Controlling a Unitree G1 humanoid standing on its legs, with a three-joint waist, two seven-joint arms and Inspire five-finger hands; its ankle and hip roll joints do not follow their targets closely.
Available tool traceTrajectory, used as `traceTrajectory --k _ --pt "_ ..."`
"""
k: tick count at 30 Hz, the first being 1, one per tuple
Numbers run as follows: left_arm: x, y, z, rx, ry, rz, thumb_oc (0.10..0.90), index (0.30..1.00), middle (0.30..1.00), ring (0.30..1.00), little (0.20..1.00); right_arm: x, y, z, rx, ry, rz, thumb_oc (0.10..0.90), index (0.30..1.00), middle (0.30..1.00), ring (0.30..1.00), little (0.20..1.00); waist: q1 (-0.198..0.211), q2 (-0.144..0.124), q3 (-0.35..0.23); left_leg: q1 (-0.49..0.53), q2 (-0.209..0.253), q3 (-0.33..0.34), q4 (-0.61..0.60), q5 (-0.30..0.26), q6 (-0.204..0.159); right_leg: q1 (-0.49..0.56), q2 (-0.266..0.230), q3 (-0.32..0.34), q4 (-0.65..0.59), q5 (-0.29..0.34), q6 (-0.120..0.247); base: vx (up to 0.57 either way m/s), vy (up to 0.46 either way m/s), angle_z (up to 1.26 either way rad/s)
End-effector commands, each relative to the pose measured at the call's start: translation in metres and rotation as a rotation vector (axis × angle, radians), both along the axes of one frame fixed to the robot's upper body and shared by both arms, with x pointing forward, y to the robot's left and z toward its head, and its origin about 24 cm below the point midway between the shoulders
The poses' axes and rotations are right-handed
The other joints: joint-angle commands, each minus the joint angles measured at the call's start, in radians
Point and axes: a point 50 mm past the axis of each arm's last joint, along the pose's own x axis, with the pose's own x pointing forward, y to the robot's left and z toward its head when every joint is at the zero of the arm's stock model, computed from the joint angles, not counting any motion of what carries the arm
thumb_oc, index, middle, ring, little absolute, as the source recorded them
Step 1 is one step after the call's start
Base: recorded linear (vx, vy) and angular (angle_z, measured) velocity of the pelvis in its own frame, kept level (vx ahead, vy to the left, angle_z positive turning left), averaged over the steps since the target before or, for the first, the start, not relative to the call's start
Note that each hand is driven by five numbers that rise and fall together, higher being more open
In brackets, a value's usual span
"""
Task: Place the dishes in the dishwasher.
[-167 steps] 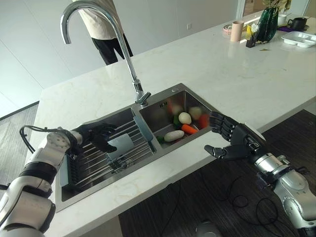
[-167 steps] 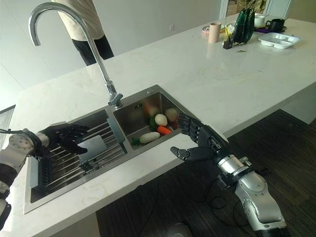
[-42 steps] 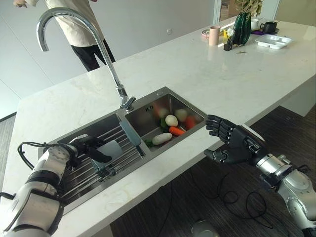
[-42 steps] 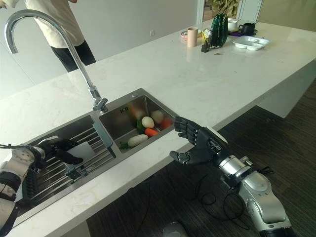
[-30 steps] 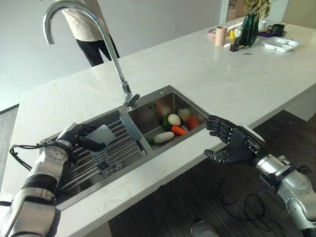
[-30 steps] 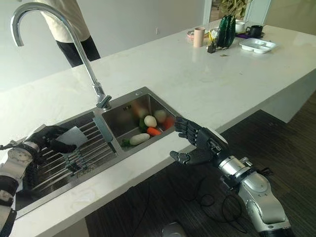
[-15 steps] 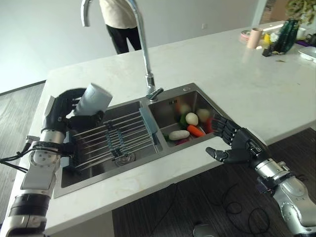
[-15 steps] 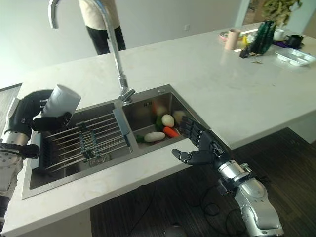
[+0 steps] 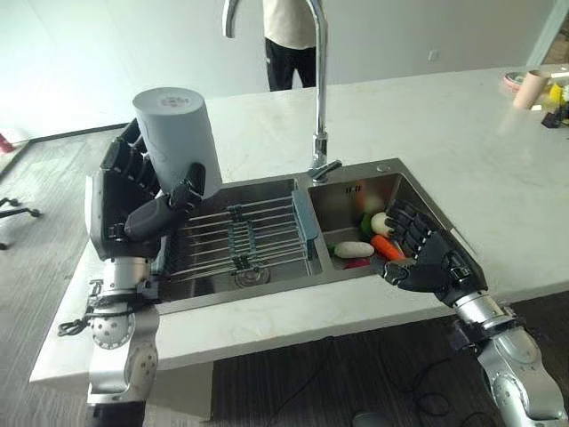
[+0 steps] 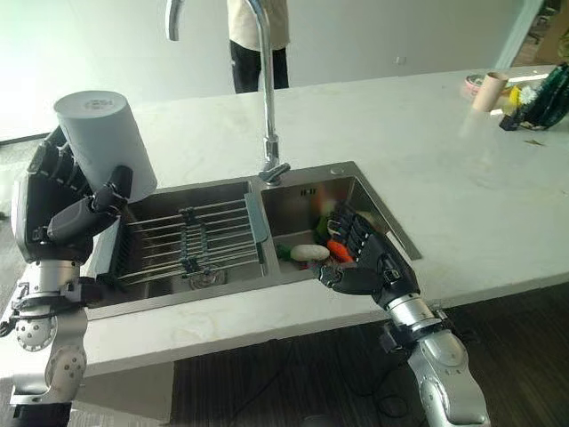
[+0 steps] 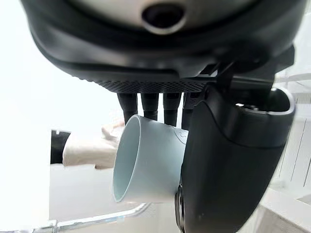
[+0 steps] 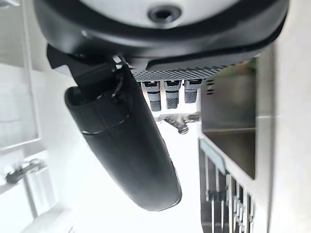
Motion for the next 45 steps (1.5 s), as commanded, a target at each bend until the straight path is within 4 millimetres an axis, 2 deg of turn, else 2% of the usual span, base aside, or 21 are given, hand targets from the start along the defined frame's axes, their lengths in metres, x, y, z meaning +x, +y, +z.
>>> traceTrajectory --k 1,4,6,7,9,11,12,15,16,20,22,23,26,33,34,36,37,38,39,40,45 --pt "-0.010 -0.001 0.049 0.043 -0.277 -0.007 0.400 0.300 0.300 0.300 0.300 -0.007 0.010 0.060 -0.012 -0.353 0.041 0.800 0.900 0.900 0.900 0.900 0.012 -0.020 -0.054 -0.045 -0.029 -0.155 0.081 -0.028 0.012 0.064 0.010 -0.013 -0.108 0.026 0.010 -0.04 -0.362 0.55" --pt "-0.019 -0.003 0.035 0.011 -0.246 0.035 0.400 0.300 0.300 0.300 0.300 -0.009 0.019 0.069 0.000 -0.406 0.104 0.800 0.900 0.900 0.900 0.900 0.070 -0.016 -0.026 -0.090 -0.020 -0.228 0.081 0.067 -0.009 0.074 0.043 -0.038 -0.108 0.015 -0.015 -0.04 -0.240 0.27" --pt "-0.018 -0.010 0.029 -0.012 -0.231 -0.007 0.400 0.300 0.300 0.300 0.300 -0.011 0.024 0.074 -0.010 -0.449 0.115 0.800 0.900 0.900 0.900 0.900 0.090 -0.020 0.000 -0.164 0.010 -0.212 0.081 0.132 -0.022 0.089 0.047 -0.096 -0.108 0.008 -0.023 -0.18 -0.259 0.37" --pt "-0.017 -0.013 0.028 -0.014 -0.234 -0.017 0.400 0.300 0.300 0.300 0.300 -0.012 0.023 0.076 -0.019 -0.466 0.111 0.800 0.900 0.900 0.900 0.900 0.089 -0.027 0.010 -0.169 0.017 -0.144 0.081 0.120 -0.021 0.093 0.035 -0.136 -0.108 0.004 -0.020 -0.21 -0.249 0.78" --pt "-0.016 -0.015 0.027 -0.035 -0.232 -0.040 0.400 0.300 0.300 0.300 0.300 -0.012 0.021 0.078 -0.020 -0.478 0.107 0.800 0.900 0.900 0.900 0.900 0.091 -0.034 0.012 -0.161 0.006 -0.095 0.081 0.108 -0.013 0.089 0.020 -0.167 -0.108 0.003 -0.017 -0.13 -0.106 2.07" --pt "-0.018 -0.012 0.026 -0.055 -0.229 -0.050 0.400 0.300 0.300 0.300 0.300 -0.009 0.017 0.080 -0.020 -0.482 0.106 0.800 0.900 0.900 0.900 0.900 0.100 -0.045 0.014 -0.120 -0.046 -0.046 0.081 0.081 0.006 0.086 0.003 -0.191 -0.108 -0.002 -0.019 -0.14 -0.080 1.43" --pt "-0.018 -0.010 0.024 -0.083 -0.229 -0.070 0.400 0.300 0.300 0.300 0.300 -0.006 0.016 0.079 -0.021 -0.481 0.103 0.800 0.900 0.900 0.900 0.900 0.099 -0.060 0.012 -0.068 -0.089 0.024 0.081 0.093 0.025 0.077 -0.019 -0.214 -0.108 0.006 -0.022 -0.14 -0.048 0.58" --pt "-0.017 -0.017 0.025 -0.080 -0.256 -0.088 0.400 0.300 0.300 0.300 0.300 -0.004 0.018 0.076 -0.010 -0.480 0.084 0.800 0.900 0.900 0.900 0.900 0.091 -0.076 0.007 0.025 -0.133 0.108 0.081 0.059 0.031 0.085 -0.051 -0.261 -0.108 0.010 -0.005 -0.13 -0.024 1.06" --pt "-0.017 -0.018 0.025 -0.079 -0.259 -0.081 0.400 0.300 0.300 0.300 0.300 -0.004 0.018 0.076 -0.009 -0.481 0.088 0.800 0.900 0.900 0.900 0.900 0.089 -0.081 0.011 0.027 -0.138 0.136 0.081 0.073 0.044 0.080 -0.065 -0.283 -0.108 0.027 -0.010 -0.02 0.025 1.29" --pt "-0.015 -0.020 0.024 -0.106 -0.267 -0.103 0.400 0.300 0.300 0.300 0.300 -0.006 0.016 0.071 -0.012 -0.477 0.042 0.800 0.900 0.900 0.900 0.900 0.066 -0.066 0.006 0.127 -0.115 0.234 0.081 0.019 0.027 0.097 -0.097 -0.388 -0.108 0.047 0.016 -0.15 0.167 1.09" --pt "-0.014 -0.020 0.026 -0.117 -0.272 -0.105 0.400 0.300 0.300 0.300 0.300 -0.008 0.010 0.071 -0.019 -0.476 0.004 0.800 0.900 0.900 0.900 0.900 0.057 -0.061 0.006 0.142 -0.090 0.283 0.081 -0.052 0.041 0.097 -0.120 -0.443 -0.108 0.080 0.031 -0.21 0.288 1.78" --pt "-0.013 -0.022 0.026 -0.108 -0.277 -0.112 0.400 0.300 0.300 0.300 0.300 -0.007 0.009 0.071 -0.014 -0.474 -0.005 0.800 0.900 0.900 0.900 0.900 0.050 -0.057 0.006 0.144 -0.085 0.278 0.081 -0.090 0.052 0.089 -0.130 -0.460 -0.108 0.105 0.044 -0.20 0.334 1.95" --pt "-0.013 -0.029 0.026 -0.075 -0.272 -0.119 0.400 0.300 0.300 0.300 0.300 -0.006 0.016 0.070 0.006 -0.478 0.022 0.800 0.900 0.900 0.900 0.900 0.076 -0.052 0.017 0.110 -0.135 0.188 0.081 -0.166 0.077 0.063 -0.147 -0.466 -0.108 0.168 0.079 -0.13 0.291 1.44" --pt "-0.025 -0.020 0.033 0.073 -0.301 0.107 0.400 0.300 0.300 0.300 0.300 -0.007 0.033 0.060 0.040 -0.451 0.089 0.800 0.900 0.900 0.900 0.900 0.138 -0.034 0.025 0.059 -0.195 0.060 0.081 -0.193 0.131 0.083 -0.220 -0.522 -0.108 0.335 0.125 -0.09 0.327 0.48" --pt "-0.024 -0.020 0.035 0.091 -0.307 0.134 0.400 0.300 0.300 0.300 0.300 -0.006 0.035 0.060 0.044 -0.444 0.100 0.800 0.900 0.900 0.900 0.900 0.137 -0.032 0.026 0.053 -0.203 0.035 0.081 -0.191 0.137 0.084 -0.206 -0.506 -0.108 0.332 0.120 -0.05 0.263 0.36" --pt "-0.019 -0.022 0.038 0.110 -0.309 0.159 0.400 0.300 0.300 0.300 0.300 -0.004 0.034 0.058 0.042 -0.421 0.081 0.800 0.900 0.900 0.900 0.900 0.105 -0.038 0.028 0.041 -0.234 -0.046 0.081 -0.188 0.153 0.044 -0.120 -0.365 -0.108 0.279 0.091 -0.05 0.069 0.60" --pt "-0.018 -0.023 0.038 0.111 -0.309 0.152 0.400 0.300 0.300 0.300 0.300 -0.004 0.032 0.057 0.039 -0.417 0.064 0.800 0.900 0.900 0.900 0.900 0.093 -0.046 0.030 0.023 -0.247 -0.056 0.081 -0.165 0.161 0.024 -0.106 -0.346 -0.108 0.278 0.065 -0.04 -0.049 1.34" --pt "-0.015 -0.027 0.036 0.118 -0.303 0.153 0.400 0.300 0.300 0.300 0.300 -0.003 0.026 0.058 0.047 -0.409 0.044 0.800 0.900 0.900 0.900 0.900 0.070 -0.058 0.026 0.011 -0.272 -0.120 0.081 -0.158 0.170 0.010 -0.037 -0.200 -0.108 0.209 0.048 -0.06 -0.050 1.62" --pt "-0.015 -0.027 0.036 0.118 -0.304 0.154 0.400 0.300 0.300 0.300 0.300 -0.003 0.025 0.058 0.047 -0.410 0.044 0.800 0.900 0.900 0.900 0.900 0.069 -0.060 0.026 0.005 -0.274 -0.120 0.081 -0.152 0.171 0.006 -0.039 -0.201 -0.108 0.212 0.045 0.05 -0.058 2.03" --pt "-0.016 -0.030 0.032 0.131 -0.306 0.177 0.400 0.300 0.300 0.300 0.300 -0.004 0.024 0.060 0.105 -0.431 0.052 0.800 0.900 0.900 0.900 0.900 0.059 -0.066 0.028 0.005 -0.284 -0.146 0.081 -0.157 0.178 0.004 -0.012 -0.111 -0.108 0.204 0.047 -0.01 -0.040 2.09" --pt "-0.025 -0.028 0.034 0.160 -0.344 0.269 0.400 0.300 0.300 0.300 0.300 -0.002 0.033 0.064 0.147 -0.465 0.096 0.800 0.900 0.900 0.900 0.900 0.096 -0.068 0.032 -0.012 -0.280 -0.145 0.081 -0.139 0.170 0.019 -0.018 -0.100 -0.108 0.127 0.050 -0.06 -0.079 0.79"
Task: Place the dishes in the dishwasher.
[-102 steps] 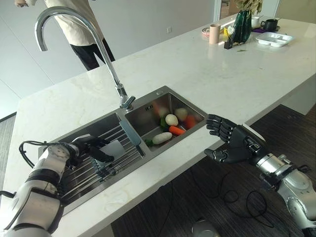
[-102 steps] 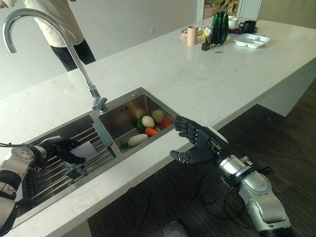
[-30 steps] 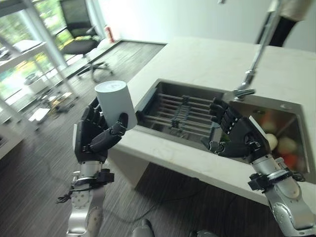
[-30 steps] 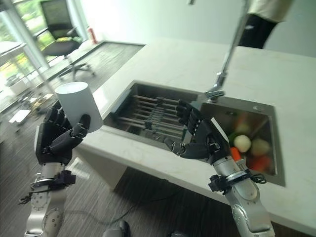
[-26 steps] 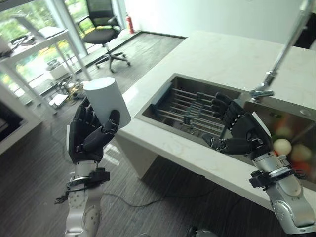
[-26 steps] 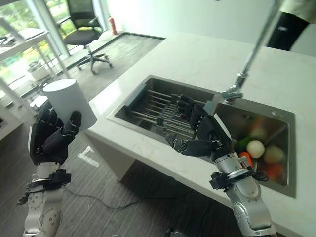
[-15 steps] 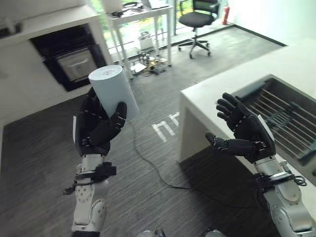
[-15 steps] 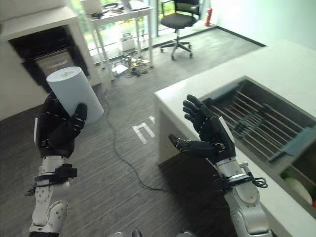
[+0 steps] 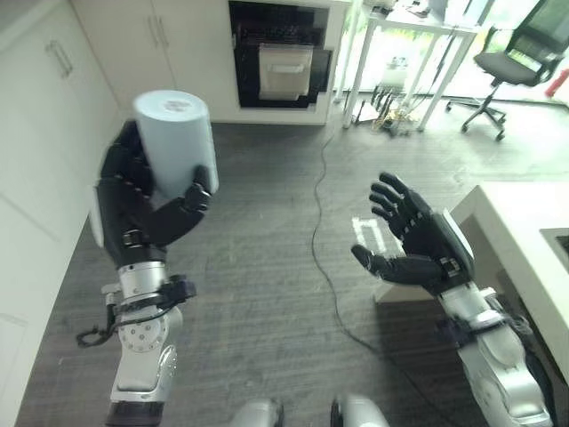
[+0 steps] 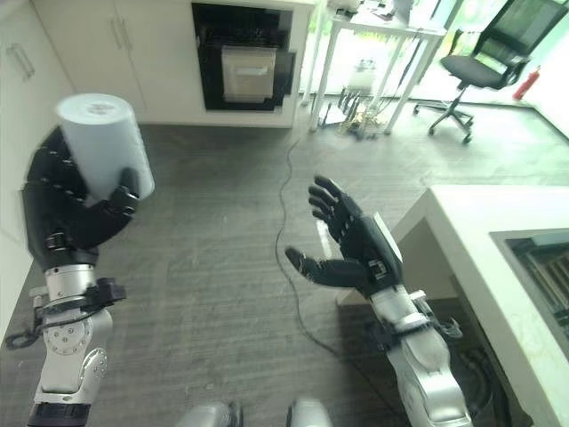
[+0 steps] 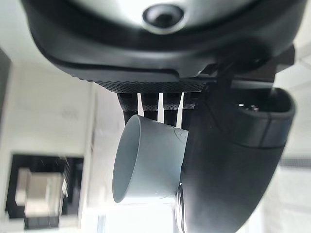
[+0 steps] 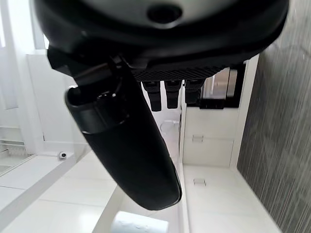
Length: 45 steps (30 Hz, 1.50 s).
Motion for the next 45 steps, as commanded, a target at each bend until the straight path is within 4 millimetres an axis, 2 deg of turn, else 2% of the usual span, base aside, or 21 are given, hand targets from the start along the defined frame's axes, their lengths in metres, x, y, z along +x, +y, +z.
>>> traceTrajectory --k 1,3,4,9,15,17,18,19,20,21,22,25,27,28,30,32,37,40,43,44,45 --pt "-0.018 -0.012 0.054 0.154 -0.321 -0.024 0.400 0.300 0.300 0.300 0.300 -0.004 0.004 0.045 0.072 -0.278 0.026 0.800 0.900 0.900 0.900 0.900 -0.010 0.009 -0.124 0.042 0.048 -0.038 -0.032 -0.075 -0.054 0.072 0.002 -0.062 -0.119 0.109 0.047 -0.03 -0.091 -0.20" --pt "-0.020 -0.009 0.055 0.171 -0.318 -0.003 0.400 0.300 0.300 0.300 0.300 -0.006 0.009 0.047 0.074 -0.299 0.059 0.800 0.900 0.900 0.900 0.900 -0.001 0.014 -0.134 0.039 0.056 -0.035 -0.032 -0.072 -0.056 0.085 0.006 -0.061 -0.119 0.088 0.046 0.00 -0.187 -0.15" --pt "-0.019 -0.027 0.042 0.200 -0.276 -0.125 0.400 0.300 0.300 0.300 0.300 -0.007 -0.014 0.015 0.070 -0.117 -0.106 0.800 0.900 0.900 0.900 0.900 -0.082 0.004 -0.103 0.040 0.053 0.080 -0.032 -0.086 -0.047 0.072 0.055 -0.028 -0.119 0.054 0.013 -0.02 -0.247 -0.04" --pt "-0.018 -0.031 0.040 0.171 -0.275 -0.159 0.400 0.300 0.300 0.300 0.300 -0.012 -0.012 0.013 0.075 -0.119 -0.104 0.800 0.900 0.900 0.900 0.900 -0.095 0.002 -0.134 0.025 0.065 0.092 -0.032 -0.089 -0.050 0.055 0.091 0.015 -0.119 0.054 0.007 -0.01 -0.208 -0.17" --pt "-0.023 -0.022 0.037 0.142 -0.266 -0.154 0.400 0.300 0.300 0.300 0.300 -0.015 -0.012 0.015 0.037 -0.145 -0.092 0.800 0.900 0.900 0.900 0.900 -0.083 0.011 -0.151 0.040 0.076 0.101 -0.032 -0.062 -0.065 0.067 0.107 0.002 -0.119 0.037 -0.012 0.05 -0.225 -0.15" --pt "-0.024 -0.019 0.035 0.116 -0.259 -0.161 0.400 0.300 0.300 0.300 0.300 -0.014 -0.011 0.017 0.036 -0.153 -0.085 0.800 0.900 0.900 0.900 0.900 -0.066 -0.009 -0.140 0.069 0.055 0.113 -0.032 -0.010 -0.081 0.080 0.088 -0.006 -0.119 0.031 -0.026 0.14 -0.275 0.08" --pt "-0.025 -0.019 0.034 0.101 -0.256 -0.166 0.400 0.300 0.300 0.300 0.300 -0.014 -0.010 0.019 0.031 -0.160 -0.081 0.800 0.900 0.900 0.900 0.900 -0.056 -0.030 -0.127 0.080 0.042 0.122 -0.028 0.065 -0.098 0.090 0.067 -0.007 -0.119 0.029 -0.039 0.13 -0.301 -0.11" --pt "-0.026 -0.019 0.032 0.090 -0.252 -0.169 0.400 0.300 0.300 0.300 0.300 -0.015 -0.010 0.019 0.021 -0.166 -0.078 0.800 0.900 0.900 0.900 0.900 -0.048 -0.042 -0.104 0.040 0.053 0.122 0.070 0.116 -0.119 0.100 0.056 -0.010 -0.119 0.032 -0.053 0.06 -0.266 -0.16" --pt "-0.027 -0.018 0.031 0.087 -0.256 -0.171 0.400 0.300 0.300 0.300 0.300 -0.015 -0.009 0.018 0.014 -0.170 -0.079 0.800 0.900 0.900 0.900 0.900 -0.048 -0.043 -0.087 -0.022 0.070 0.112 0.207 0.134 -0.132 0.103 0.057 -0.014 -0.119 0.038 -0.067 0.04 -0.220 0.07" --pt "-0.028 -0.018 0.031 0.086 -0.258 -0.168 0.400 0.300 0.300 0.300 0.300 -0.016 -0.009 0.018 0.006 -0.171 -0.074 0.800 0.900 0.900 0.900 0.900 -0.048 -0.040 -0.068 -0.081 0.082 0.099 0.310 0.151 -0.137 0.105 0.059 -0.012 -0.119 0.044 -0.077 0.09 -0.133 0.37" --pt "-0.029 -0.017 0.029 0.084 -0.255 -0.162 0.400 0.300 0.300 0.300 0.300 -0.015 -0.010 0.017 -0.004 -0.171 -0.070 0.800 0.900 0.900 0.900 0.900 -0.051 -0.028 -0.052 -0.114 0.109 0.086 0.296 0.165 -0.138 0.110 0.073 -0.007 -0.119 0.048 -0.079 0.15 -0.039 0.39" --pt "-0.030 -0.015 0.028 0.075 -0.240 -0.156 0.400 0.300 0.300 0.300 0.300 -0.013 -0.010 0.018 -0.005 -0.156 -0.061 0.800 0.900 0.900 0.900 0.900 -0.046 -0.008 -0.039 -0.065 0.133 0.106 -0.008 0.191 -0.137 0.138 0.090 0.014 -0.119 0.030 -0.059 0.19 0.121 -0.04" --pt "-0.033 -0.014 0.028 0.085 -0.236 -0.143 0.400 0.300 0.300 0.300 0.300 -0.016 -0.011 0.018 -0.007 -0.149 -0.048 0.800 0.900 0.900 0.900 0.900 -0.041 0.036 -0.044 -0.162 0.207 0.065 -0.032 0.158 -0.153 0.149 0.129 0.020 -0.119 0.013 -0.049 0.15 0.228 -0.25" --pt "-0.034 -0.014 0.028 0.090 -0.235 -0.138 0.400 0.300 0.300 0.300 0.300 -0.018 -0.013 0.017 -0.011 -0.146 -0.044 0.800 0.900 0.900 0.900 0.900 -0.041 0.047 -0.050 -0.197 0.231 0.038 -0.032 0.179 -0.168 0.152 0.139 0.021 -0.119 0.007 -0.050 0.19 0.224 -0.31" --pt "-0.038 -0.012 0.025 0.087 -0.241 -0.127 0.400 0.300 0.300 0.300 0.300 -0.023 -0.014 0.015 -0.023 -0.149 -0.034 0.800 0.900 0.900 0.900 0.900 -0.032 0.053 -0.052 -0.253 0.258 -0.023 -0.032 0.223 -0.191 0.174 0.150 0.036 -0.119 -0.010 -0.051 0.24 0.261 -0.21" --pt "-0.040 -0.010 0.024 0.075 -0.258 -0.127 0.400 0.300 0.300 0.300 0.300 -0.024 -0.018 0.016 -0.028 -0.160 -0.024 0.800 0.900 0.900 0.900 0.900 -0.023 0.055 -0.059 -0.268 0.276 -0.015 -0.032 0.199 -0.201 0.194 0.129 0.014 -0.119 -0.033 -0.046 0.34 0.390 -0.42" --pt "-0.033 -0.012 0.033 0.129 -0.265 -0.138 0.400 0.300 0.300 0.300 0.300 -0.025 -0.018 0.019 0.014 -0.156 -0.030 0.800 0.900 0.900 0.900 0.900 0.008 0.038 -0.104 -0.211 0.210 -0.009 -0.032 0.133 -0.157 0.288 0.053 -0.011 -0.119 -0.062 0.006 0.30 0.303 -0.28" --pt "-0.024 -0.017 0.040 0.143 -0.267 -0.185 0.400 0.300 0.300 0.300 0.300 -0.020 -0.010 0.022 0.031 -0.169 -0.072 0.800 0.900 0.900 0.900 0.900 0.024 0.021 -0.123 -0.195 0.161 -0.026 -0.032 0.112 -0.121 0.325 0.007 -0.055 -0.119 -0.023 0.034 0.31 0.304 0.16" --pt "-0.023 -0.018 0.042 0.153 -0.272 -0.208 0.400 0.300 0.300 0.300 0.300 -0.018 -0.007 0.023 0.045 -0.172 -0.088 0.800 0.900 0.900 0.900 0.900 0.018 0.020 -0.132 -0.168 0.119 -0.049 -0.032 0.087 -0.082 0.361 -0.007 -0.068 -0.119 0.107 0.055 0.24 0.255 0.60" --pt "-0.023 -0.019 0.043 0.159 -0.273 -0.215 0.400 0.300 0.300 0.300 0.300 -0.019 -0.006 0.022 0.047 -0.169 -0.089 0.800 0.900 0.900 0.900 0.900 0.015 0.027 -0.136 -0.152 0.104 -0.061 -0.032 0.075 -0.064 0.360 -0.011 -0.071 -0.063 0.178 0.061 0.27 0.353 0.57" --pt "-0.023 -0.020 0.043 0.168 -0.272 -0.214 0.400 0.300 0.300 0.300 0.300 -0.020 -0.001 0.017 0.041 -0.157 -0.076 0.800 0.900 0.900 0.900 0.900 0.013 0.037 -0.133 -0.123 0.076 -0.083 -0.032 0.055 -0.041 0.281 -0.030 -0.063 0.130 0.229 0.060 0.28 0.369 0.41"
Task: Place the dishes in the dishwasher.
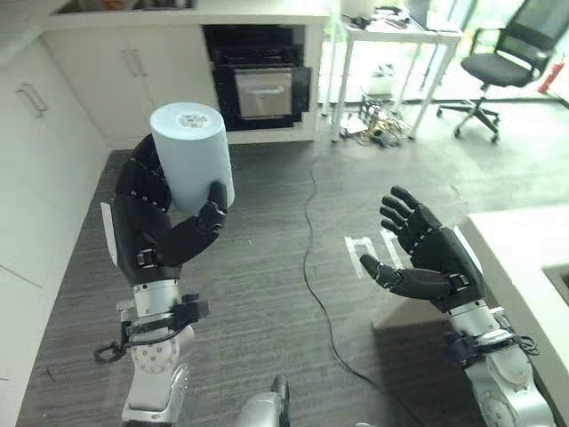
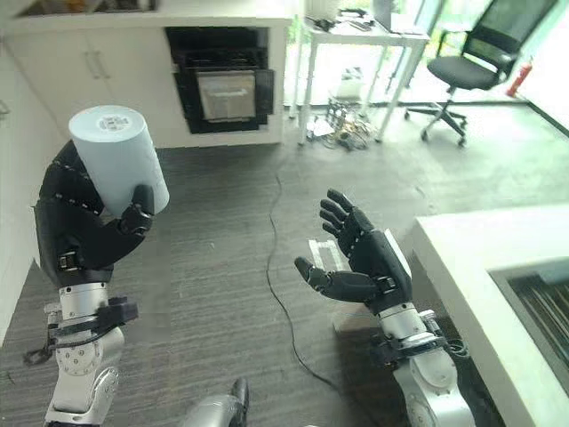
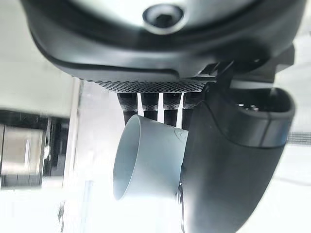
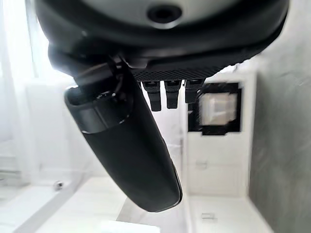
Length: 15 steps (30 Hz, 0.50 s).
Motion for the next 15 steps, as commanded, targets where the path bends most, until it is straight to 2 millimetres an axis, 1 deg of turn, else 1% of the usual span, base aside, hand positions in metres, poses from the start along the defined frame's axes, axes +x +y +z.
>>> traceTrajectory --k 1,2,3,4,5,6,7,8,9,10,12,13,15 --pt "-0.014 -0.007 0.039 0.109 -0.213 -0.047 0.400 0.300 0.300 0.300 0.300 0.001 0.008 0.030 -0.006 -0.196 0.022 0.800 0.900 0.900 0.900 0.900 0.003 0.030 -0.071 -0.010 0.050 -0.091 -0.005 -0.054 -0.049 -0.066 -0.016 0.008 0.133 0.332 0.056 0.23 0.286 0.24" --pt "-0.013 -0.006 0.040 0.109 -0.214 -0.034 0.400 0.300 0.300 0.300 0.300 0.003 0.010 0.029 -0.010 -0.192 0.033 0.800 0.900 0.900 0.900 0.900 0.003 0.032 -0.069 -0.005 0.050 -0.088 -0.005 -0.056 -0.051 -0.094 -0.004 0.010 0.118 0.304 0.044 0.14 0.077 0.00" --pt "-0.012 -0.005 0.040 0.108 -0.214 -0.027 0.400 0.300 0.300 0.300 0.300 0.004 0.010 0.028 -0.013 -0.188 0.039 0.800 0.900 0.900 0.900 0.900 0.003 0.028 -0.063 -0.002 0.050 -0.083 -0.005 -0.054 -0.055 -0.103 0.019 0.005 0.067 0.275 0.036 0.18 -0.019 -0.07" --pt "-0.011 -0.004 0.042 0.106 -0.216 -0.025 0.400 0.300 0.300 0.300 0.300 0.006 0.010 0.029 -0.012 -0.186 0.044 0.800 0.900 0.900 0.900 0.900 0.002 0.025 -0.056 0.002 0.050 -0.082 -0.005 -0.052 -0.061 -0.107 0.048 -0.008 -0.007 0.255 0.030 0.19 -0.065 -0.22" --pt "-0.010 -0.004 0.042 0.104 -0.217 -0.024 0.400 0.300 0.300 0.300 0.300 0.007 0.009 0.030 -0.010 -0.185 0.044 0.800 0.900 0.900 0.900 0.900 -0.001 0.024 -0.052 0.006 0.052 -0.083 -0.005 -0.052 -0.066 -0.110 0.069 -0.020 -0.068 0.247 0.025 0.22 -0.103 -0.36" --pt "-0.008 -0.003 0.043 0.104 -0.218 -0.024 0.400 0.300 0.300 0.300 0.300 0.008 0.007 0.031 -0.009 -0.186 0.043 0.800 0.900 0.900 0.900 0.900 -0.007 0.021 -0.043 0.018 0.053 -0.083 -0.005 -0.053 -0.074 -0.118 0.092 -0.031 -0.157 0.236 0.017 0.22 -0.146 -0.29" --pt "-0.009 -0.003 0.042 0.105 -0.219 -0.025 0.400 0.300 0.300 0.300 0.300 0.008 0.002 0.032 -0.007 -0.188 0.042 0.800 0.900 0.900 0.900 0.900 -0.018 0.006 -0.026 0.036 0.043 -0.077 -0.005 -0.060 -0.081 -0.166 0.097 -0.014 -0.183 0.195 0.008 0.21 -0.152 -0.09" --pt "-0.009 -0.003 0.041 0.105 -0.218 -0.027 0.400 0.300 0.300 0.300 0.300 0.007 0.001 0.032 -0.007 -0.189 0.041 0.800 0.900 0.900 0.900 0.900 -0.024 -0.004 -0.022 0.042 0.033 -0.072 -0.005 -0.066 -0.081 -0.198 0.096 0.006 -0.183 0.189 0.009 0.42 -0.300 -0.35" --pt "-0.011 -0.006 0.038 0.109 -0.211 -0.041 0.400 0.300 0.300 0.300 0.300 0.003 0.000 0.031 0.007 -0.188 0.042 0.800 0.900 0.900 0.900 0.900 -0.059 -0.037 -0.011 0.090 -0.003 -0.055 -0.005 -0.116 -0.070 -0.356 0.083 0.074 -0.183 0.284 0.054 0.47 -0.313 -0.34" --pt "-0.012 -0.007 0.038 0.114 -0.211 -0.041 0.400 0.300 0.300 0.300 0.300 0.003 0.002 0.031 0.021 -0.189 0.051 0.800 0.900 0.900 0.900 0.900 -0.065 -0.040 -0.007 0.114 -0.002 -0.044 -0.005 -0.137 -0.067 -0.388 0.067 0.060 -0.183 0.313 0.064 0.51 -0.358 -0.27" --pt "-0.013 -0.007 0.040 0.131 -0.222 -0.029 0.400 0.300 0.300 0.300 0.300 0.004 0.007 0.033 0.030 -0.203 0.077 0.800 0.900 0.900 0.900 0.900 -0.067 -0.043 -0.003 0.151 0.006 -0.026 -0.005 -0.168 -0.060 -0.400 0.049 0.012 -0.183 0.323 0.067 0.29 -0.251 0.40" --pt "-0.012 -0.007 0.042 0.134 -0.229 -0.020 0.400 0.300 0.300 0.300 0.300 0.005 0.011 0.033 0.025 -0.214 0.083 0.800 0.900 0.900 0.900 0.900 -0.074 -0.043 -0.006 0.171 0.000 -0.031 -0.005 -0.183 -0.060 -0.425 0.055 0.022 -0.183 0.312 0.068 0.35 -0.292 0.12" --pt "-0.010 -0.008 0.042 0.112 -0.227 -0.022 0.400 0.300 0.300 0.300 0.300 0.009 0.013 0.037 0.026 -0.227 0.082 0.800 0.900 0.900 0.900 0.900 -0.078 -0.040 -0.036 0.210 -0.009 -0.039 -0.005 -0.200 -0.052 -0.408 0.066 0.028 -0.183 0.308 0.054 0.41 -0.309 -0.01"
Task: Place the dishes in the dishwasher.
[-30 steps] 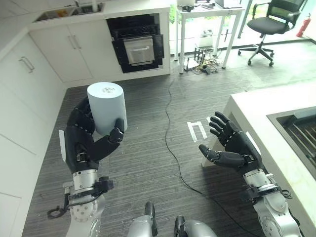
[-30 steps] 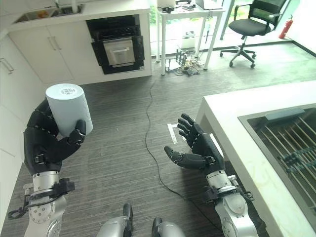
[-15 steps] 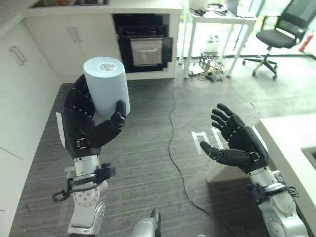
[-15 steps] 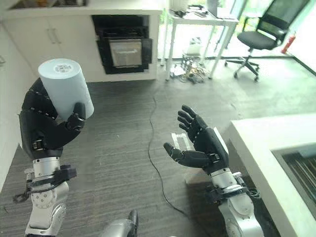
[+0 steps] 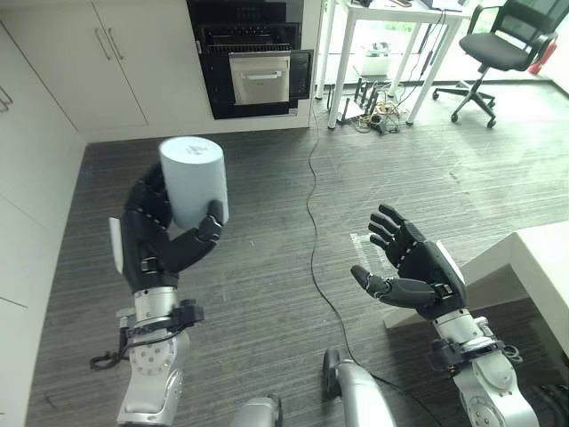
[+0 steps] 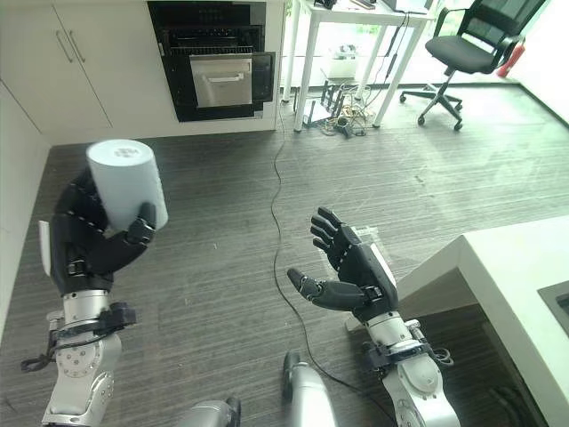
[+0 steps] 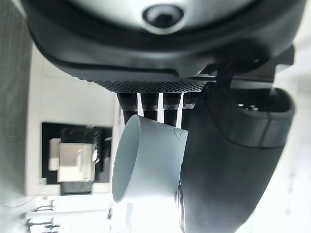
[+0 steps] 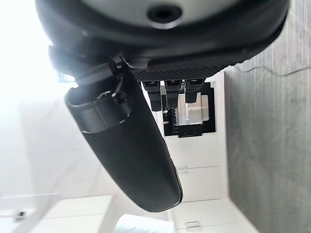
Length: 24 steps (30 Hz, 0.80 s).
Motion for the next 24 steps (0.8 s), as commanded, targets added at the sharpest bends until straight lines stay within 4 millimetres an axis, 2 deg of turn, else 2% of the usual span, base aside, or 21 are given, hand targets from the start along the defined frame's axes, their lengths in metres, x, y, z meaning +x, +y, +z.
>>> traceTrajectory --k 1,2,4,7,9,10,11,12,13,14,15,16,17,18,20,22,24 --pt "-0.013 -0.016 0.066 0.106 -0.366 -0.093 0.400 0.300 0.300 0.300 0.300 0.010 0.001 0.059 0.032 -0.333 0.007 0.800 0.900 0.900 0.900 0.900 -0.013 0.003 -0.131 0.047 0.006 0.088 -0.045 0.001 0.009 0.114 0.038 -0.023 -0.098 0.098 0.003 0.39 -0.284 0.27" --pt "-0.012 -0.016 0.064 0.099 -0.359 -0.101 0.400 0.300 0.300 0.300 0.300 0.009 0.001 0.059 0.024 -0.333 0.002 0.800 0.900 0.900 0.900 0.900 -0.016 0.010 -0.143 0.065 0.012 0.090 -0.045 0.013 -0.003 0.127 0.040 -0.033 -0.098 0.085 -0.008 0.37 -0.274 0.29" --pt "-0.012 -0.019 0.063 0.082 -0.345 -0.119 0.400 0.300 0.300 0.300 0.300 0.008 -0.002 0.056 0.018 -0.319 -0.015 0.800 0.900 0.900 0.900 0.900 -0.023 0.019 -0.160 0.098 0.031 0.106 -0.045 0.083 -0.031 0.155 0.044 -0.047 -0.098 0.054 -0.031 0.32 -0.248 0.35" --pt "-0.015 -0.019 0.059 0.084 -0.336 -0.123 0.400 0.300 0.300 0.300 0.300 0.004 -0.008 0.052 0.010 -0.298 -0.015 0.800 0.900 0.900 0.900 0.900 -0.026 0.015 -0.165 0.133 0.047 0.120 -0.020 0.233 -0.079 0.199 0.047 -0.040 -0.098 0.015 -0.064 0.25 -0.217 0.10" --pt "-0.019 -0.019 0.057 0.090 -0.332 -0.125 0.400 0.300 0.300 0.300 0.300 0.001 -0.011 0.050 0.002 -0.283 -0.012 0.800 0.900 0.900 0.900 0.900 -0.027 0.013 -0.158 0.090 0.047 0.125 0.123 0.265 -0.097 0.219 0.051 -0.034 -0.098 -0.001 -0.085 0.14 -0.174 -0.28" --pt "-0.021 -0.018 0.054 0.083 -0.322 -0.132 0.400 0.300 0.300 0.300 0.300 -0.001 -0.013 0.047 -0.007 -0.275 -0.010 0.800 0.900 0.900 0.900 0.900 -0.021 0.011 -0.148 0.015 0.046 0.127 0.209 0.285 -0.100 0.239 0.050 -0.035 -0.098 -0.007 -0.096 0.14 -0.187 -0.25" --pt "-0.021 -0.018 0.052 0.079 -0.317 -0.142 0.400 0.300 0.300 0.300 0.300 -0.001 -0.014 0.045 -0.015 -0.273 -0.017 0.800 0.900 0.900 0.900 0.900 -0.014 0.006 -0.133 -0.047 0.057 0.152 0.210 0.262 -0.086 0.259 0.043 -0.037 -0.098 -0.016 -0.098 0.14 -0.143 0.10" --pt "-0.021 -0.018 0.052 0.080 -0.316 -0.148 0.400 0.300 0.300 0.300 0.300 0.001 -0.014 0.046 -0.014 -0.276 -0.020 0.800 0.900 0.900 0.900 0.900 -0.010 0.006 -0.124 -0.053 0.063 0.168 0.185 0.245 -0.078 0.268 0.041 -0.033 -0.098 -0.021 -0.095 0.12 -0.035 0.05" --pt "-0.023 -0.017 0.051 0.082 -0.317 -0.152 0.400 0.300 0.300 0.300 0.300 0.002 -0.014 0.047 -0.013 -0.280 -0.023 0.800 0.900 0.900 0.900 0.900 -0.011 0.010 -0.121 -0.045 0.084 0.198 0.108 0.237 -0.073 0.281 0.041 -0.031 -0.098 -0.034 -0.090 0.12 0.065 -0.22" --pt "-0.024 -0.016 0.051 0.082 -0.320 -0.154 0.400 0.300 0.300 0.300 0.300 0.004 -0.013 0.048 -0.015 -0.283 -0.027 0.800 0.900 0.900 0.900 0.900 -0.011 0.016 -0.117 -0.022 0.109 0.237 -0.005 0.251 -0.072 0.294 0.043 -0.023 -0.098 -0.047 -0.086 0.10 0.168 -0.48" --pt "-0.025 -0.015 0.051 0.078 -0.324 -0.153 0.400 0.300 0.300 0.300 0.300 0.005 -0.013 0.048 -0.017 -0.285 -0.030 0.800 0.900 0.900 0.900 0.900 -0.014 0.040 -0.109 -0.057 0.161 0.249 -0.045 0.250 -0.085 0.309 0.063 -0.016 -0.098 -0.061 -0.082 0.12 0.287 -0.47" --pt "-0.026 -0.014 0.051 0.057 -0.325 -0.150 0.400 0.300 0.300 0.300 0.300 0.004 -0.014 0.048 -0.027 -0.281 -0.031 0.800 0.900 0.900 0.900 0.900 -0.013 0.063 -0.110 -0.118 0.206 0.213 -0.045 0.244 -0.105 0.320 0.078 -0.009 -0.098 -0.075 -0.076 0.11 0.336 -0.22" --pt "-0.026 -0.013 0.051 0.042 -0.325 -0.148 0.400 0.300 0.300 0.300 0.300 0.004 -0.016 0.048 -0.036 -0.279 -0.027 0.800 0.900 0.900 0.900 0.900 -0.012 0.073 -0.112 -0.153 0.239 0.179 -0.045 0.253 -0.119 0.330 0.081 -0.003 -0.098 -0.088 -0.075 0.10 0.253 -0.22" --pt "-0.026 -0.013 0.051 0.040 -0.326 -0.148 0.400 0.300 0.300 0.300 0.300 0.004 -0.017 0.048 -0.037 -0.279 -0.026 0.800 0.900 0.900 0.900 0.900 -0.012 0.076 -0.113 -0.162 0.247 0.171 -0.045 0.255 -0.124 0.332 0.081 -0.004 -0.098 -0.090 -0.075 0.09 0.207 0.09" --pt "-0.028 -0.014 0.049 0.036 -0.331 -0.143 0.400 0.300 0.300 0.300 0.300 0.002 -0.019 0.048 -0.049 -0.282 -0.025 0.800 0.900 0.900 0.900 0.900 -0.013 0.088 -0.113 -0.205 0.314 0.132 -0.045 0.295 -0.151 0.348 0.079 -0.001 -0.098 -0.106 -0.077 0.10 0.221 -0.14" --pt "-0.028 -0.015 0.046 0.027 -0.334 -0.143 0.400 0.300 0.300 0.300 0.300 0.002 -0.021 0.049 -0.056 -0.285 -0.032 0.800 0.900 0.900 0.900 0.900 -0.020 0.094 -0.111 -0.212 0.362 0.162 -0.045 0.304 -0.164 0.361 0.061 -0.019 -0.098 -0.116 -0.076 0.11 0.305 -0.22" --pt "-0.029 -0.012 0.044 0.013 -0.338 -0.140 0.400 0.300 0.300 0.300 0.300 0.003 -0.025 0.049 -0.069 -0.286 -0.039 0.800 0.900 0.900 0.900 0.900 -0.022 0.099 -0.112 -0.208 0.386 0.179 -0.045 0.269 -0.170 0.371 0.024 -0.043 -0.098 -0.120 -0.064 0.14 0.400 0.12"
